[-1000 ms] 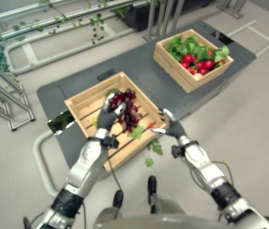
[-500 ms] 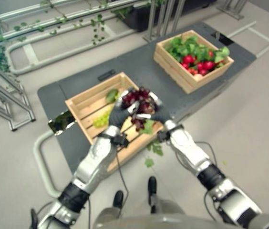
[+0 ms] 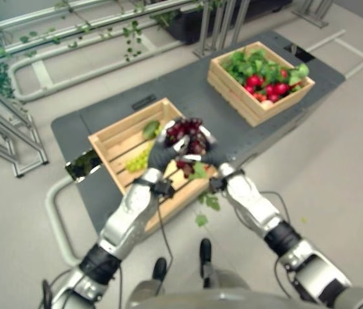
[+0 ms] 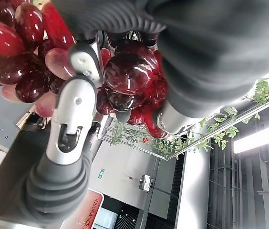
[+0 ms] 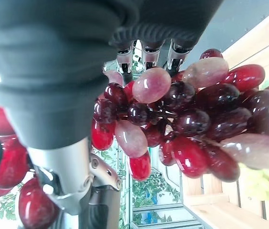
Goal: Pick up the fruits from the basket on one side to the basket on the other side
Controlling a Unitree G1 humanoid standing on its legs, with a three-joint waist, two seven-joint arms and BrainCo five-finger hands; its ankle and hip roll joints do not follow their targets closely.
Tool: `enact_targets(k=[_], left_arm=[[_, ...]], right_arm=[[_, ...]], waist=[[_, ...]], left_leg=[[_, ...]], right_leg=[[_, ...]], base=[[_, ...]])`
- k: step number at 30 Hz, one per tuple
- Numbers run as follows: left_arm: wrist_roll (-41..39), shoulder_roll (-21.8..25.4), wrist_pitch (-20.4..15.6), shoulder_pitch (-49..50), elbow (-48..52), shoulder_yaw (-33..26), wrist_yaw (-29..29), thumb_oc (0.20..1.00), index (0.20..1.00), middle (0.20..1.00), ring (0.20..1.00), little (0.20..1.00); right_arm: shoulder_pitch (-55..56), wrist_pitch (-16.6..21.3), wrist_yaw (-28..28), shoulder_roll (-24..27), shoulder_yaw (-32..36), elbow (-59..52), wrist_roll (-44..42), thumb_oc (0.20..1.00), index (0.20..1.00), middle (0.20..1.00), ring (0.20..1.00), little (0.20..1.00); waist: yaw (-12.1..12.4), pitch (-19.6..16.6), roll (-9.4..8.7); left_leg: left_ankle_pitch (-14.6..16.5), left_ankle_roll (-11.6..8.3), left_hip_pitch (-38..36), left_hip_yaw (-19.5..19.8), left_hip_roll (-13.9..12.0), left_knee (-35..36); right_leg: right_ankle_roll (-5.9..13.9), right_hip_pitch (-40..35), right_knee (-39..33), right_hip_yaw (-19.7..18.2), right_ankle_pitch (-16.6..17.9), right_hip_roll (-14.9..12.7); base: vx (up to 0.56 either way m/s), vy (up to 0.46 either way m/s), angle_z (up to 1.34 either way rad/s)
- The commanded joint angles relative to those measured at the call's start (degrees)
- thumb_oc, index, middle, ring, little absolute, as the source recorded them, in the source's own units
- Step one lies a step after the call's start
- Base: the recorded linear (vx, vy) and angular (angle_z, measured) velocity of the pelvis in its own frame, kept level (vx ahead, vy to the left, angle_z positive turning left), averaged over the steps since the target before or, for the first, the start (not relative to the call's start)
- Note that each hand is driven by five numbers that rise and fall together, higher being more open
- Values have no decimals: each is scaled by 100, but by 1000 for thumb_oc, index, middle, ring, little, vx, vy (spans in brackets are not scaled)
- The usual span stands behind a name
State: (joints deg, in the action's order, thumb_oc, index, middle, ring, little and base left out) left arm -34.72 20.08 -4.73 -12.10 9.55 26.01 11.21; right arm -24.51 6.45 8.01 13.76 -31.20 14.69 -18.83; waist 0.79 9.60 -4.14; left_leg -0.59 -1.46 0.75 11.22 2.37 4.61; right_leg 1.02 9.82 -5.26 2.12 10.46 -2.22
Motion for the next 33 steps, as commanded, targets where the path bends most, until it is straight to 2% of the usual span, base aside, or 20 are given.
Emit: enact_targets(k=[1,21,33], left_arm=[[-126,-347,-412,-867,287,497,-249,200,200,200,200,200],[-370,-327,-459,-1033,501,747,-458,200,200,200,200,200],[-489,-293,-491,-1152,738,762,-503,200,200,200,200,200]], right_arm=[[-694,301,-33,-565,-191,175,-153,1000,1000,1000,1000,1000],[-1124,175,-98,-1051,-472,1715,-267,1000,1000,1000,1000,1000],[-1187,148,-162,-1169,-543,2156,-259,1000,1000,1000,1000,1000]], waist=[[29,-213,-29],[218,-230,7],[280,-227,-4]], left_leg=[[491,223,103,217,279,39],[451,202,119,314,302,35],[429,201,142,357,326,29]], right_leg=[[504,-313,26,-95,-794,-13],[489,-352,26,25,-774,-45],[489,-346,26,87,-757,-69]], base=[[0,0,0],[-1,1,2],[-3,2,4]])
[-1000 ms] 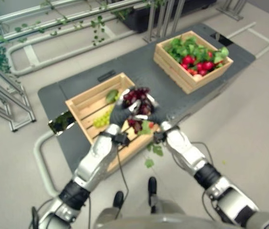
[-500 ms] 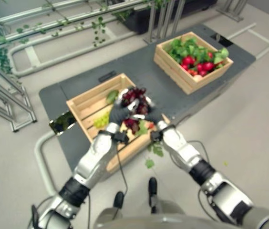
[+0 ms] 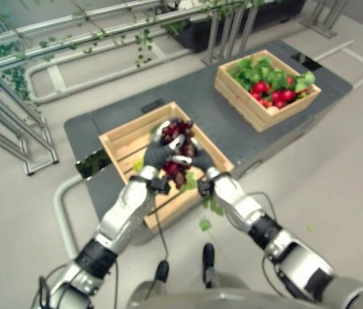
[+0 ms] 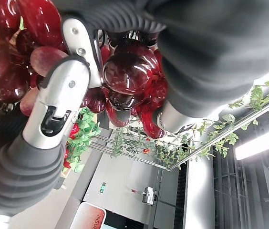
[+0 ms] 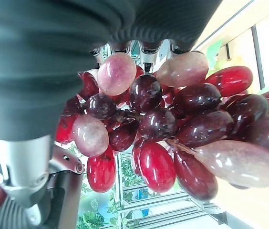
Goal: Pick up the fruits from the basket on one side to the basket on the other side
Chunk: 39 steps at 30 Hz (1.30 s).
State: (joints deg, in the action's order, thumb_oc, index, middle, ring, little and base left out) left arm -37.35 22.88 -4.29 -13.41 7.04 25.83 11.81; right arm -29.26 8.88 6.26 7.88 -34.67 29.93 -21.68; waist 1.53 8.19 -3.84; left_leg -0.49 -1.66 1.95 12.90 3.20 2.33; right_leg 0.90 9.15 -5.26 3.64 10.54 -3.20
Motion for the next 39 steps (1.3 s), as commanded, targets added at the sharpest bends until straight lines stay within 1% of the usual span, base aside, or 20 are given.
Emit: enact_targets(k=[1,10,18,21,30,39], left_arm=[[-232,-577,-532,-1040,994,784,-554,200,200,200,200,200],[-230,-643,-569,-1138,1007,807,-519,200,200,200,200,200],[-139,-570,-602,-1091,993,584,-474,200,200,200,200,200],[-158,-576,-604,-1101,979,575,-459,200,200,200,200,200],[-196,-592,-608,-1056,954,641,-488,200,200,200,200,200],[-259,-683,-569,-1159,798,838,-494,200,200,200,200,200]], right_arm=[[-690,-97,6,-589,-204,648,22,1000,1000,1000,1000,1000],[-636,-75,-8,-648,-249,751,43,1000,1000,1000,1000,1000],[-98,-87,-152,-352,-234,343,240,1000,1000,1000,1000,1000],[-53,-90,-164,-350,-219,319,232,1000,1000,1000,1000,1000],[-126,-53,-107,-421,-182,293,160,1000,1000,1000,1000,1000],[-367,-62,-19,-627,-231,508,35,1000,1000,1000,1000,1000]], waist=[[207,-85,-30],[209,-91,-11],[129,-95,0],[115,-98,3],[103,-120,-12],[89,-157,-27]], left_leg=[[419,220,25,189,243,255],[426,224,10,174,249,251],[417,216,13,158,234,254],[418,215,15,151,231,250],[425,221,1,114,226,245],[424,228,2,78,223,240]], right_leg=[[501,-279,26,-64,-764,27],[506,-277,26,-76,-761,26],[514,-272,26,-82,-754,10],[512,-260,26,-82,-751,12],[514,-255,26,-121,-738,25],[511,-224,26,-166,-712,46]], base=[[0,0,0],[0,0,0],[0,0,0],[0,0,0],[0,0,0],[0,0,0]])
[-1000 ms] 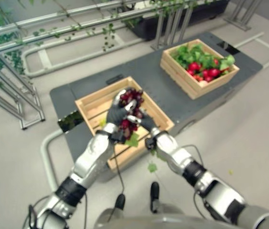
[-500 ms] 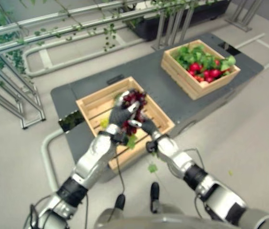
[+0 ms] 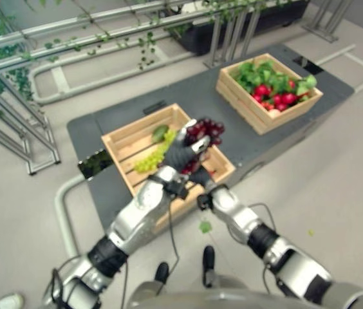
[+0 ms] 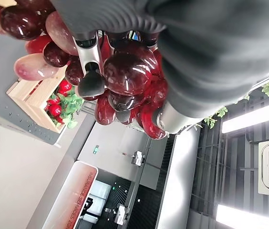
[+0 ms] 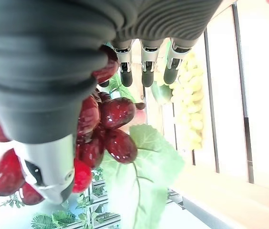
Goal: Pick up the fruits from the basket on one side to the basket on the other side
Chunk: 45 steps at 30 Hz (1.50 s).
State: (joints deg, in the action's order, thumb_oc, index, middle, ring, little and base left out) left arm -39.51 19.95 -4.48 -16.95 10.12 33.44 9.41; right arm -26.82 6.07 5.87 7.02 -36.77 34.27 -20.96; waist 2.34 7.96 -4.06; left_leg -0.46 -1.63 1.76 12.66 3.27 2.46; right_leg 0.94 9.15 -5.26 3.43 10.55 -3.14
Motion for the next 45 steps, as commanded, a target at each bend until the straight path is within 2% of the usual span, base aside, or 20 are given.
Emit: enact_targets(k=[1,17,22,25,28,32,45], left_arm=[[-44,-399,-553,-809,491,88,-254,200,200,200,200,200],[-28,-441,-585,-691,424,86,-208,200,200,200,200,200],[-48,-446,-619,-618,372,83,-167,200,200,200,200,200],[-45,-455,-623,-579,370,88,-118,200,200,200,200,200],[-74,-424,-616,-541,424,68,-101,200,200,200,200,200],[-108,-412,-592,-520,490,75,-94,200,200,200,200,200],[-140,-504,-580,-580,406,117,-97,200,200,200,200,200]], right_arm=[[-627,225,25,-557,-30,85,-43,1000,1000,1000,1000,1000],[-671,327,59,-450,-19,-496,-96,1000,1000,1000,1000,1000],[-677,467,123,-480,99,-746,-483,1000,1000,1000,1000,1000],[-606,578,169,-529,226,-863,-906,1000,1000,1000,1000,1000],[-464,714,91,-680,408,-944,-1709,1000,1000,1000,1000,1000],[-345,779,-10,-771,435,-1007,-2196,1000,1000,1000,1000,1000],[-301,798,-116,-960,425,-711,-2715,1000,1000,1000,1000,1000]], waist=[[9,-135,-6],[-26,-115,3],[-22,-92,24],[-26,-86,30],[-40,-66,40],[-53,-64,30],[-59,-89,36]], left_leg=[[425,226,18,95,214,228],[465,255,-15,29,228,223],[456,261,6,20,231,219],[460,268,6,4,240,221],[457,271,10,-8,243,217],[474,274,-7,-24,253,213],[501,263,-53,-36,234,221]], right_leg=[[508,-224,26,-147,-710,37],[523,-220,26,-204,-710,37],[525,-201,26,-205,-700,23],[532,-196,26,-203,-698,22],[533,-191,26,-215,-691,16],[531,-204,26,-224,-695,18],[522,-242,26,-227,-723,16]], base=[[0,0,0],[0,0,0],[0,0,0],[1,4,-2],[-1,9,-6],[1,4,-3],[0,0,0]])
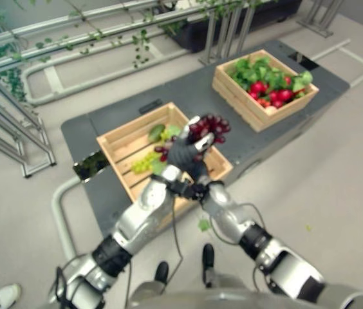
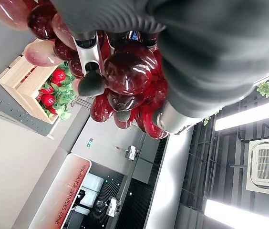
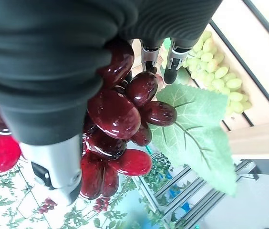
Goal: Pick up the fruits from the basket on one side to the basket on the other side
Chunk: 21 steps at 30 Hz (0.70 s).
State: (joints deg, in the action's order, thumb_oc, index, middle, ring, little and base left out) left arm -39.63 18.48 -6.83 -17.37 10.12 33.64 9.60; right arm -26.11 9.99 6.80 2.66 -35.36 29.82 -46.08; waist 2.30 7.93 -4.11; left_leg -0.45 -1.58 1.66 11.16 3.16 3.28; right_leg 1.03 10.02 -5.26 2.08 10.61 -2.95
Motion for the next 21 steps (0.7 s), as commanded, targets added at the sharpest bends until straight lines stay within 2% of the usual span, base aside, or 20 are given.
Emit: enact_targets(k=[1,4,5,6,18,19,20,21], left_arm=[[-135,-367,-340,-540,400,97,-124,200,200,200,200,200],[-125,-374,-331,-548,403,90,-137,200,200,200,200,200],[-123,-374,-331,-543,403,83,-139,200,200,200,200,200],[-125,-376,-333,-540,404,77,-140,200,200,200,200,200],[-61,-388,-320,-572,390,61,-145,200,200,200,200,200],[-46,-391,-333,-570,382,46,-134,379,379,379,379,379],[-42,-393,-340,-571,377,44,-124,457,457,457,457,457],[-31,-393,-338,-574,369,37,-119,799,799,799,799,799]], right_arm=[[-396,407,-219,-548,287,-218,-240,1000,1000,1000,1000,1000],[-415,412,-235,-588,295,-125,-313,1000,1000,1000,1000,1000],[-409,415,-237,-585,299,-134,-310,627,627,627,627,627],[-401,415,-231,-577,302,-124,-293,200,200,200,200,200],[-411,414,-187,-520,324,-106,-129,200,200,200,200,200],[-408,417,-179,-518,338,-98,-118,200,200,200,200,200],[-407,416,-174,-520,337,-88,-111,200,200,200,200,200],[-402,416,-164,-516,342,-81,-99,200,200,200,200,200]], waist=[[-53,-87,41],[-36,-86,47],[-35,-88,48],[-37,-89,47],[-60,-114,20],[-62,-119,17],[-66,-119,17],[-69,-120,18]], left_leg=[[503,257,-44,116,243,137],[501,252,-54,121,232,140],[502,251,-57,121,233,141],[505,251,-64,121,232,142],[514,241,-93,111,207,152],[519,241,-101,114,206,153],[520,242,-102,117,208,154],[521,242,-107,117,208,155]], right_leg=[[514,-336,26,-93,-730,-4],[513,-345,26,-78,-734,-9],[513,-349,26,-80,-739,-8],[514,-354,26,-77,-738,-10],[515,-376,26,-84,-753,2],[514,-377,26,-85,-756,1],[514,-379,26,-84,-758,1],[513,-385,26,-82,-761,2]], base=[[0,0,0],[0,0,0],[0,0,0],[0,0,0],[0,0,0],[0,0,0],[0,0,0],[0,0,0]])
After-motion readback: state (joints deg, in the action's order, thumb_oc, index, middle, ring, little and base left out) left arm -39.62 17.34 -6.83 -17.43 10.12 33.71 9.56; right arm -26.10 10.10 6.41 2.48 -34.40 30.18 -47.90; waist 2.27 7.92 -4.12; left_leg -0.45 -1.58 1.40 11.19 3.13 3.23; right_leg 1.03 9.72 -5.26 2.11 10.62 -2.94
